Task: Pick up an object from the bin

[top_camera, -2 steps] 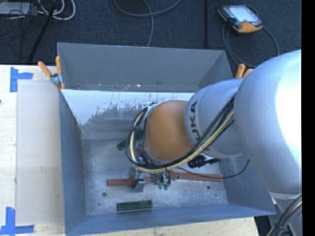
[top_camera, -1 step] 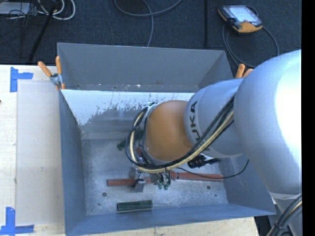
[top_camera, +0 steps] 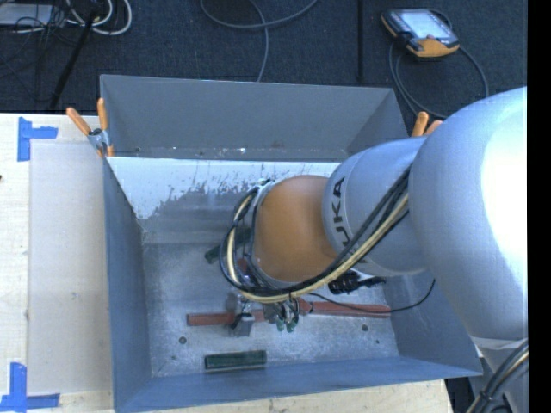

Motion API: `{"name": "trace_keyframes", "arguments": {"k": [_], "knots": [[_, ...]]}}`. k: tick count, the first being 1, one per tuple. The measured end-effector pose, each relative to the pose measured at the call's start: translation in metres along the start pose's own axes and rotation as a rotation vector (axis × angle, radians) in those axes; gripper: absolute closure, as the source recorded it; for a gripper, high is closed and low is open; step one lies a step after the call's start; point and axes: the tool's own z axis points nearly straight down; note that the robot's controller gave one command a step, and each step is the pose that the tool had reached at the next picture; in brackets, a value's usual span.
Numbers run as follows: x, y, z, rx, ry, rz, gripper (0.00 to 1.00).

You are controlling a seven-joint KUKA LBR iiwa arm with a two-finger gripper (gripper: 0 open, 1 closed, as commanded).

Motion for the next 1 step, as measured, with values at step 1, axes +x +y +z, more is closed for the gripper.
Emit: {"name": "trace_keyframes", "arguments": {"k": [1], "knots": [[-0.0019,0.0037,-0.0274,0.001,0.002,-0.093,1.0]]}}
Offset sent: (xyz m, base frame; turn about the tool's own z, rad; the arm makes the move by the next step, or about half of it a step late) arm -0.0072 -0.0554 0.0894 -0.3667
